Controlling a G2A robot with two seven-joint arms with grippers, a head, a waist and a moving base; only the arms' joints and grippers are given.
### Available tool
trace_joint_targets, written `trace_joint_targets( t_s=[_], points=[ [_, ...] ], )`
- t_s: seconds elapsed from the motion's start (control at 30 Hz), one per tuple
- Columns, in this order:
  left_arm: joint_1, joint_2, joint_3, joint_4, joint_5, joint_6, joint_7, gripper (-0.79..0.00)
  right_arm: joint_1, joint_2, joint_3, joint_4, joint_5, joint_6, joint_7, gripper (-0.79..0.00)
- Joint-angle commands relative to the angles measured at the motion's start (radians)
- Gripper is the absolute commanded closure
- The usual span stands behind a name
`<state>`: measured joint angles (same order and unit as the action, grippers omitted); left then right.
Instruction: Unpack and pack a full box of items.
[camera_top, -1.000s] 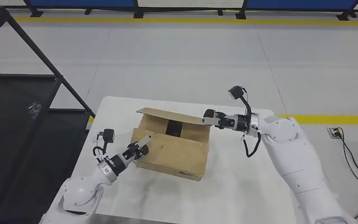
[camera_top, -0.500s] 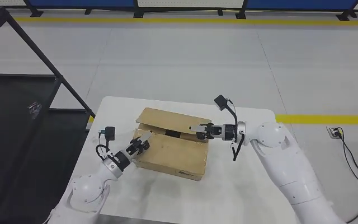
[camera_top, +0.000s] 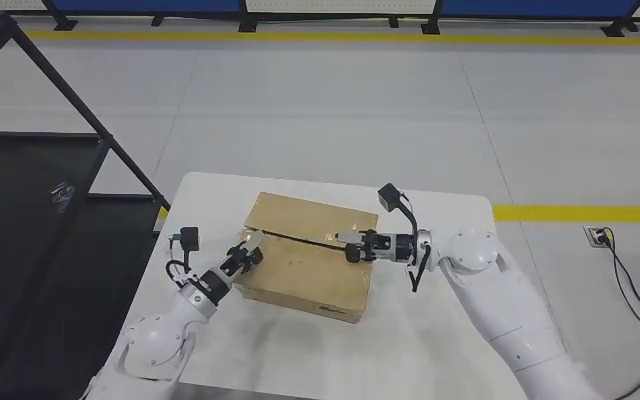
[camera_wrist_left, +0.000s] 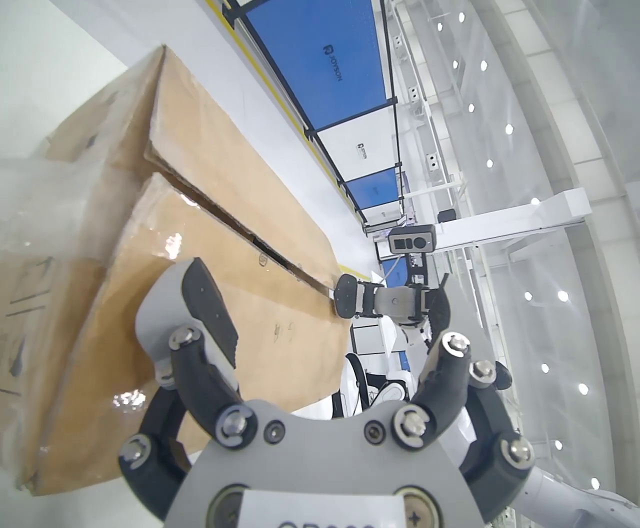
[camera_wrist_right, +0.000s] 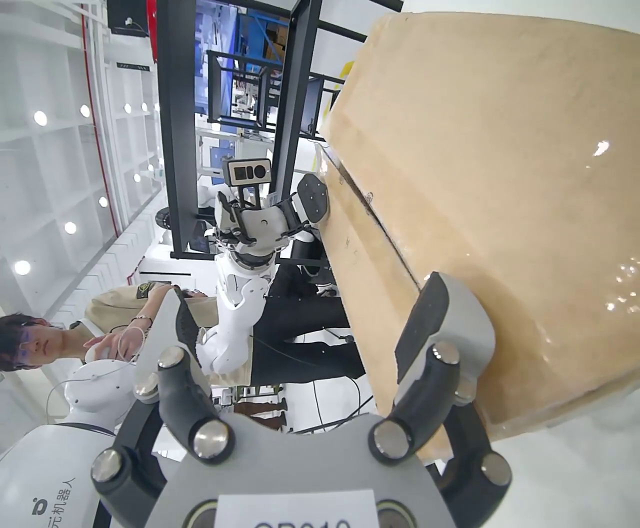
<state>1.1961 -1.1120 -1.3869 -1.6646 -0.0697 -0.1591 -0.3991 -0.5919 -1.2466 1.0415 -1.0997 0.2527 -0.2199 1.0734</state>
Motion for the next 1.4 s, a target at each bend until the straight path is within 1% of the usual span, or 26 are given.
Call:
trace_joint_targets(
  t_s=[0.0,0.1,0.23,0.3,0.4,0.47,0.87,0.93,1.0,1.1,1.23,1.37],
  points=[
    [0.025,0.003,-0.028,-0.02,0.005,-0.017,0.021,-0.785,-0.01,0.001,0.006,0.005,0.004,-0.005,-0.023,-0.785],
    [0.078,0.008,-0.087,-0.056,-0.005,-0.04,0.042,-0.785,-0.026,0.003,0.014,0.005,0.0,-0.001,-0.057,-0.785],
    [0.162,0.016,-0.188,-0.092,-0.038,-0.068,0.065,-0.785,-0.046,0.005,0.021,-0.005,-0.003,0.01,-0.091,-0.785],
    [0.205,0.018,-0.24,-0.1,-0.061,-0.082,0.076,-0.785,-0.052,0.006,0.025,-0.01,0.002,0.011,-0.094,-0.785],
    [0.266,0.019,-0.314,-0.104,-0.139,-0.102,0.098,-0.785,-0.059,0.007,0.033,-0.022,0.012,0.01,-0.096,-0.785],
    [0.292,0.019,-0.343,-0.103,-0.18,-0.105,0.096,-0.785,-0.059,0.007,0.033,-0.022,0.012,0.01,-0.096,-0.785],
    [0.292,0.019,-0.343,-0.103,-0.18,-0.105,0.096,-0.785,-0.059,0.007,0.033,-0.022,0.012,0.01,-0.096,-0.785],
    [0.291,0.018,-0.333,-0.08,-0.179,-0.085,0.093,-0.785,-0.059,0.007,0.033,-0.022,0.012,0.01,-0.096,-0.785],
    [0.262,0.015,-0.308,-0.013,-0.175,-0.046,0.108,-0.785,-0.059,0.007,0.033,-0.022,0.012,0.01,-0.096,-0.785],
    [0.196,0.009,-0.262,0.101,-0.202,-0.017,0.101,-0.785,-0.059,0.007,0.033,-0.022,0.012,0.01,-0.096,-0.785],
    [0.106,0.001,-0.217,0.24,-0.267,-0.006,0.055,-0.785,-0.072,0.008,0.031,-0.038,0.003,0.012,-0.112,-0.785],
    [0.033,-0.007,-0.179,0.338,-0.302,-0.005,0.032,-0.785,-0.091,0.01,0.03,-0.073,-0.011,0.027,-0.121,-0.785]
  ],
)
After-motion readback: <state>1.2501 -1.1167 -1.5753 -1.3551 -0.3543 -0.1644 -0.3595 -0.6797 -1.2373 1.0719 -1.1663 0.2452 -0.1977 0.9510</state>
